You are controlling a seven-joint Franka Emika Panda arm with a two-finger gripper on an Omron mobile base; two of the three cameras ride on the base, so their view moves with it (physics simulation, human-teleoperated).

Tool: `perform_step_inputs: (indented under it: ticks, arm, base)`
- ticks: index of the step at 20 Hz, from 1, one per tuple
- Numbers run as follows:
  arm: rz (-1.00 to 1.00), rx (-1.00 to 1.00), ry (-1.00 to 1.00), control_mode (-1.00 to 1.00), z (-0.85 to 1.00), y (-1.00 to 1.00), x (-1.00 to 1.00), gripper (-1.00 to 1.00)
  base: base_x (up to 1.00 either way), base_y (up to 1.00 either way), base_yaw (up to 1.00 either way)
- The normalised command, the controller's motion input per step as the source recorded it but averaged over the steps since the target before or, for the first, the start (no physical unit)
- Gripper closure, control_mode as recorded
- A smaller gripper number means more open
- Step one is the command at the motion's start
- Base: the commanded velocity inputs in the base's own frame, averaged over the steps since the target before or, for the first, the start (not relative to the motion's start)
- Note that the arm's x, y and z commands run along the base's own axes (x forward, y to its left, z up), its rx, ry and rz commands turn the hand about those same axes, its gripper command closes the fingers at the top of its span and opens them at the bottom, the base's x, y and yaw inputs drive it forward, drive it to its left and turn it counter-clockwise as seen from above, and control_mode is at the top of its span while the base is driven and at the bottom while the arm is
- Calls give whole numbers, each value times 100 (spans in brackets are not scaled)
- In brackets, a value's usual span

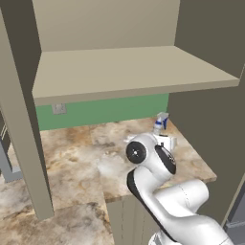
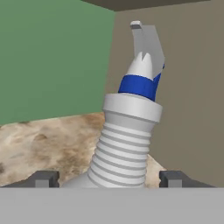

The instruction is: Move the cutting board and knife to the sink. Then move spray from the cabinet to the counter.

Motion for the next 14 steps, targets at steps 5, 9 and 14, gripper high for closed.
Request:
perform_step_inputs:
  ticks: [5, 9, 14]
  arm:
    - [0, -12, -11, -100, -24, -24, 5, 100]
    - [-4, -16, -18, -100, -35, 0, 8, 100]
    - [-9, -7, -9, -100, -26, -15, 25, 100]
  base:
    - [0, 0, 0]
    - [0, 0, 0]
    - [0, 0, 0]
